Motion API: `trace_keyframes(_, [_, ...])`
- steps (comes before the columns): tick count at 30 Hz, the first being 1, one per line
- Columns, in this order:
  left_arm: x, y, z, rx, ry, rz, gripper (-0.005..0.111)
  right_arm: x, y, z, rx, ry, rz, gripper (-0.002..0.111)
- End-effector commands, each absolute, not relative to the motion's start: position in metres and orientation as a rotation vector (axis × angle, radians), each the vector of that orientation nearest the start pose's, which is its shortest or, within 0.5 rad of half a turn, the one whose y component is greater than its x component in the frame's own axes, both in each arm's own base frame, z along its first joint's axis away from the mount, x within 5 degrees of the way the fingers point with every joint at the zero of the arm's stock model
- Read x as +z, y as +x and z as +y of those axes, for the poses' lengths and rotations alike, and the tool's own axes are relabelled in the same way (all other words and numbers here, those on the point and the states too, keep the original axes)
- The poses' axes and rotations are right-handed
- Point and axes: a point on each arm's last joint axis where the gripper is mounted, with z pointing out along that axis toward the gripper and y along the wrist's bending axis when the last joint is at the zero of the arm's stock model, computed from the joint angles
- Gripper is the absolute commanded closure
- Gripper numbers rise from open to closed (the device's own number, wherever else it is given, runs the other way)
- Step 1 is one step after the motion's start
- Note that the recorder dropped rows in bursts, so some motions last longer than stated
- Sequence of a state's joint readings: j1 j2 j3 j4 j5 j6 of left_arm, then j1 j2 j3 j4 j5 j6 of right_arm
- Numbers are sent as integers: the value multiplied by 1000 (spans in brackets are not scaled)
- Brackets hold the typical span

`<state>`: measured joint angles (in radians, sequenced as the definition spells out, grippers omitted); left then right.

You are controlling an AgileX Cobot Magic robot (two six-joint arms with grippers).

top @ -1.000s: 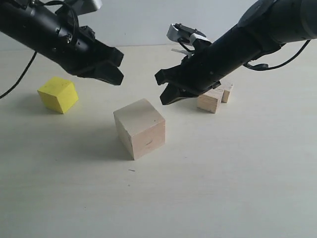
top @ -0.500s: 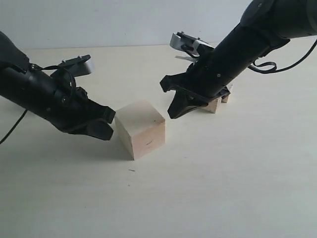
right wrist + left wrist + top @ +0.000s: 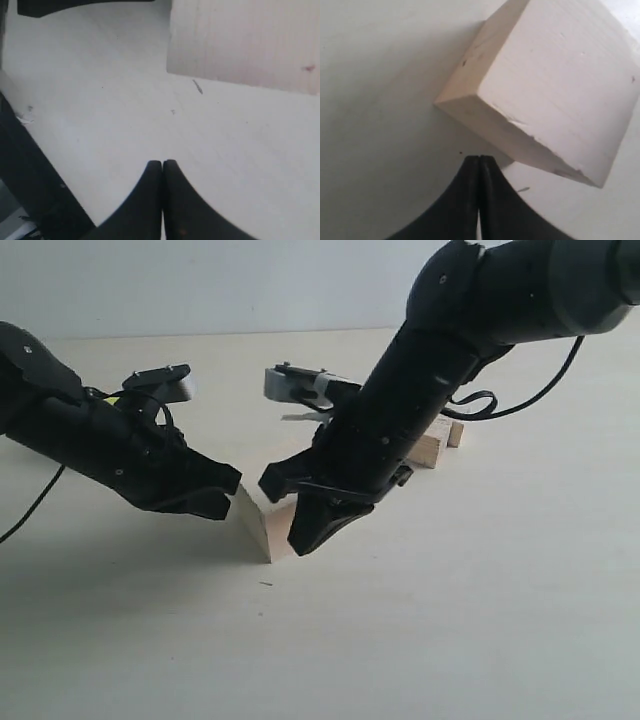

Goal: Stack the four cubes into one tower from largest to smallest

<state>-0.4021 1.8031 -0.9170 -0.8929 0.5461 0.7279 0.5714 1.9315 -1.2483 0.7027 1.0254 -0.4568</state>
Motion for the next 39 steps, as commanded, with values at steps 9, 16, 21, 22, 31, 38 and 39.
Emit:
trace_keyframes(9, [146,309,-166,-649,510,2643,107,173,279,252,692,-937,2831,108])
trace_keyframes(16, [141,327,-173,-644,505,2622,107,173,278,252,695,-945,2841,108])
trace_keyframes(21, [150,336,-176,-639,502,2577,107,173,278,251,673,-963,2838,108])
trace_keyframes(22, [150,336,-177,-643,508,2581,107,174,278,251,673,-964,2837,108])
trace_keyframes(31, [224,324,-159,-627,498,2428,107,255,264,232,666,-996,2589,108])
trace_keyframes(38, [263,334,-90,-284,450,2457,96,329,242,187,553,-888,2439,108])
trace_keyframes(39, [266,339,-91,-283,454,2482,84,332,240,187,564,-883,2429,108])
